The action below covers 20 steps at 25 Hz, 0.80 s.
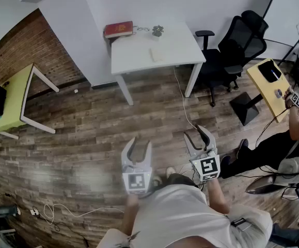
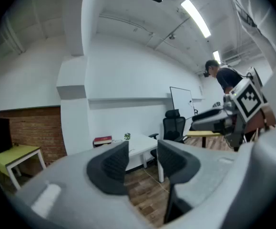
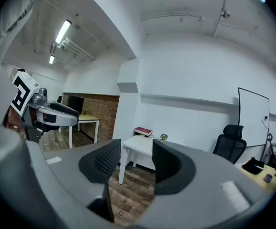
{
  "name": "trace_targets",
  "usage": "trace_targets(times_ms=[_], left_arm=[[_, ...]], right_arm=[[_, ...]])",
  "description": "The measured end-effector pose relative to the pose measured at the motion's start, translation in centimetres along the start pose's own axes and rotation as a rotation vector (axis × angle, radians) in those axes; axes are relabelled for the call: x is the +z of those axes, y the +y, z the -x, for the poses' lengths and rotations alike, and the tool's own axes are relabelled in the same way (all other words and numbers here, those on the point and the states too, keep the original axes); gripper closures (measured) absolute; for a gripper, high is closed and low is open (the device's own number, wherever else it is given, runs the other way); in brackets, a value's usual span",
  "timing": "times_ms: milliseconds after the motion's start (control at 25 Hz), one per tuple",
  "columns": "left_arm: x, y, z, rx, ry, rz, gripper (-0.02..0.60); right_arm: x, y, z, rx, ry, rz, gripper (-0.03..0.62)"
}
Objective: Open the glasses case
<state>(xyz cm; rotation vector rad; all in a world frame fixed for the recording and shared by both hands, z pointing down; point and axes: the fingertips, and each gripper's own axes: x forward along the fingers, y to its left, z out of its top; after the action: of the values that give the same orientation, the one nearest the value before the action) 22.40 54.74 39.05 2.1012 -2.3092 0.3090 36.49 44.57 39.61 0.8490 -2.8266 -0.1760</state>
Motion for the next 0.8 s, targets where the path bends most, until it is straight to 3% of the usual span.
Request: trace_targets(times_ms=[520,800], left_arm=[[1.2,-2.3,-3.4,0.072,0.001,-0.012,0.394],[1.0,-1.3,-5.9,0.079,0.009,-0.015,0.394]], right_arm=[[-0.2,-3.9,-1.3,0.099,-0.069,-0.027,0.385],[-0.4,-5.0,-3.5,0.113,-0.06,-0.021,0.385]])
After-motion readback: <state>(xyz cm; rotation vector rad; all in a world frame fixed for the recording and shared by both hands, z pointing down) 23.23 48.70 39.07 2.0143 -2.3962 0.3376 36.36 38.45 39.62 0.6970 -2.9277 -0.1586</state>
